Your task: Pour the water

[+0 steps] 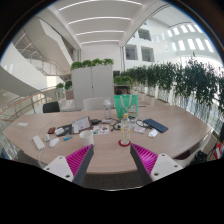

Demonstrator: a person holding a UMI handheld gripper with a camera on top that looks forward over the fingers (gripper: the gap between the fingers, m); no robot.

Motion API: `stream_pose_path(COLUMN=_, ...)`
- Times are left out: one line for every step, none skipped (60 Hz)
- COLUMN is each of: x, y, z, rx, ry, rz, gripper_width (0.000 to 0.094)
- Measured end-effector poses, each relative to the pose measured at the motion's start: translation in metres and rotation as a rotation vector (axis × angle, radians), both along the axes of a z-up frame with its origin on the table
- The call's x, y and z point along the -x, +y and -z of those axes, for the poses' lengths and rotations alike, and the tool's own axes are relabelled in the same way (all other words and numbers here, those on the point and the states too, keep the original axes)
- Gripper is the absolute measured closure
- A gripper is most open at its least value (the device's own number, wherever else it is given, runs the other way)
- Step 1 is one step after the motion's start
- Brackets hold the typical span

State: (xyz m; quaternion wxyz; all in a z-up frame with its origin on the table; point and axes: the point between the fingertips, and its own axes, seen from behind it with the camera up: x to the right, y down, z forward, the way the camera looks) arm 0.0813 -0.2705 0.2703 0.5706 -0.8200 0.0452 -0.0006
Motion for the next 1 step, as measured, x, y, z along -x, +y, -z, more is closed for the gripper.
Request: stream_pose_path(x=0.0026, y=-0.0051, z=-0.0017, rx=0.003, ry=0.002, rz=0.002, gripper_width=0.0107)
